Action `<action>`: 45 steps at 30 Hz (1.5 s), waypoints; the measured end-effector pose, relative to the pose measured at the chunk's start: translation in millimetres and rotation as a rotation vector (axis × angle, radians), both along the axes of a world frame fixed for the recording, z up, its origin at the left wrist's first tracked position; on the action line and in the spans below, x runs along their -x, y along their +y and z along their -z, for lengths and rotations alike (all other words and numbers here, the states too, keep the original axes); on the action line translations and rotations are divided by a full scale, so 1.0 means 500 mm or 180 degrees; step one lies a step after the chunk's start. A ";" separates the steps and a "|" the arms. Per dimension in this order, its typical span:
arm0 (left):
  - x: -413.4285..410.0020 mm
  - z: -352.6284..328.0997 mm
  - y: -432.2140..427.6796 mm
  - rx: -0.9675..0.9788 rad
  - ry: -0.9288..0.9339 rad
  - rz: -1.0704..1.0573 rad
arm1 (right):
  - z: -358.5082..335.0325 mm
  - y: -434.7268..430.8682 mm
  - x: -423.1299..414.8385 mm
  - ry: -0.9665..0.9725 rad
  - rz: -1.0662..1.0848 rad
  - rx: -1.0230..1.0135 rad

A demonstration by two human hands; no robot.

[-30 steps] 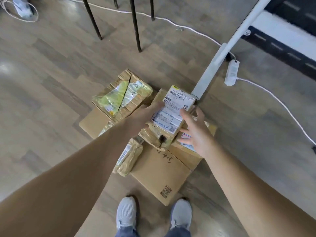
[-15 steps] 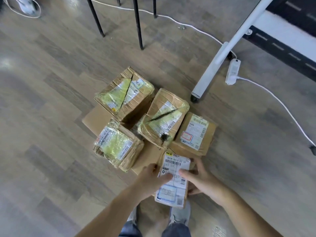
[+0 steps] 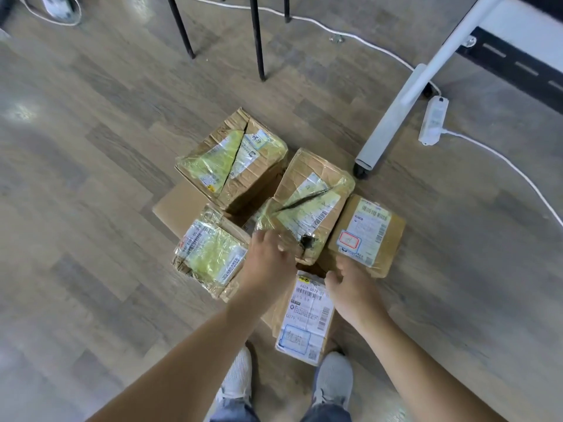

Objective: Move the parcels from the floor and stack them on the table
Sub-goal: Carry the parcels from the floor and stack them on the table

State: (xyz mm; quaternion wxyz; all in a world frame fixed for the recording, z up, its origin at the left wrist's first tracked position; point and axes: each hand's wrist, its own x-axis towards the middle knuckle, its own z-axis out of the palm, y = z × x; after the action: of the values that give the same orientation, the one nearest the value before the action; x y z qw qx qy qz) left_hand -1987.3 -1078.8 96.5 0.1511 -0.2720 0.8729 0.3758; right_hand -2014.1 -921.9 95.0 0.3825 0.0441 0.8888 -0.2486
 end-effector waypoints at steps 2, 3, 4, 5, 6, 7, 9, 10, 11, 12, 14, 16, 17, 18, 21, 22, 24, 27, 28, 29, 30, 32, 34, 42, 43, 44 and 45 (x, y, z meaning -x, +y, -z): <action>0.043 0.012 -0.028 0.0324 0.0028 0.0235 | 0.007 -0.022 0.032 -0.0041 0.0025 0.0161; 0.064 0.022 -0.040 0.0430 -0.0094 0.0358 | 0.018 -0.031 0.045 -0.0059 -0.0048 0.0136; 0.083 0.034 -0.052 0.0421 -0.0299 0.0405 | 0.029 -0.040 0.055 -0.0006 -0.0098 0.0102; 0.103 0.043 -0.063 0.0274 -0.0559 0.0353 | 0.039 -0.048 0.063 0.0083 -0.0042 0.0063; 0.120 0.051 -0.072 0.0045 -0.0816 0.0258 | 0.048 -0.055 0.069 0.0107 0.0047 0.0056; 0.132 0.055 -0.080 -0.0194 -0.1010 0.0175 | 0.055 -0.059 0.072 0.0144 0.0146 0.0095; 0.148 0.053 -0.091 -0.0426 -0.1020 0.0135 | 0.063 -0.065 0.072 0.0245 0.0369 0.0177; 0.152 0.048 -0.093 -0.0438 -0.0874 0.0154 | 0.061 -0.065 0.069 0.0329 0.0428 0.0169; 0.155 0.036 -0.093 -0.0434 -0.0666 0.0146 | 0.055 -0.065 0.068 0.0367 0.0478 0.0200; 0.158 0.015 -0.092 -0.0453 -0.0456 0.0106 | 0.042 -0.065 0.067 0.0389 0.0579 0.0271; 0.166 -0.047 -0.087 -0.0533 -0.0117 0.0068 | -0.001 -0.063 0.068 0.0422 0.0845 0.0437; 0.170 -0.127 -0.078 -0.0460 0.0215 0.0141 | -0.070 -0.051 0.075 0.0520 0.1250 0.0650; 0.170 -0.172 -0.074 -0.0445 0.0331 0.0122 | -0.116 -0.043 0.082 0.0584 0.1463 0.0796; 0.168 -0.224 -0.069 -0.0505 0.0426 0.0041 | -0.168 -0.033 0.087 0.0653 0.1603 0.0937; 0.156 -0.405 -0.054 -0.0853 0.0602 -0.0315 | -0.366 -0.001 0.098 0.0903 0.1603 0.1186; 0.151 -0.473 -0.049 -0.1047 0.0638 -0.0497 | -0.439 0.010 0.101 0.0978 0.1522 0.1218; 0.140 -0.608 -0.037 -0.1620 0.0747 -0.0899 | -0.586 0.033 0.108 0.1059 0.1435 0.1283; 0.125 -0.795 -0.003 -0.2227 0.0818 -0.0887 | -0.795 0.080 0.117 0.1037 0.1544 0.1574; 0.122 -0.848 0.014 -0.2324 0.0882 -0.0764 | -0.853 0.101 0.119 0.1017 0.1650 0.1751; 0.119 -0.896 0.031 -0.2476 0.0962 -0.0644 | -0.910 0.123 0.120 0.1017 0.1726 0.1893; 0.116 -0.940 0.051 -0.2649 0.1040 -0.0510 | -0.967 0.146 0.120 0.1061 0.1763 0.2004; 0.112 -1.014 0.093 -0.2813 0.1081 -0.0225 | -1.066 0.200 0.117 0.1129 0.1712 0.2157; 0.113 -1.073 0.136 -0.2871 0.1112 0.0041 | -1.148 0.258 0.111 0.1095 0.1564 0.2193; 0.167 -1.240 0.338 -0.2395 0.1454 0.0940 | -1.337 0.526 0.081 0.1854 0.0977 0.1362; 0.182 -1.258 0.368 -0.2301 0.1630 0.0879 | -1.352 0.570 0.083 0.1972 0.0831 0.1163; 0.197 -1.278 0.401 -0.2201 0.1779 0.0742 | -1.367 0.616 0.086 0.2077 0.0699 0.0997; 0.212 -1.299 0.436 -0.2043 0.1923 0.0658 | -1.383 0.665 0.091 0.2164 0.0578 0.0864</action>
State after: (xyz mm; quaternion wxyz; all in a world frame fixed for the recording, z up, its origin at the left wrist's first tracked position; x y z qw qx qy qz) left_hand -2093.4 -860.7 745.9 0.0030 -0.0009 0.7397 0.6729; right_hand -2059.6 -589.4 786.4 0.0444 -0.0134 0.9164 -0.3975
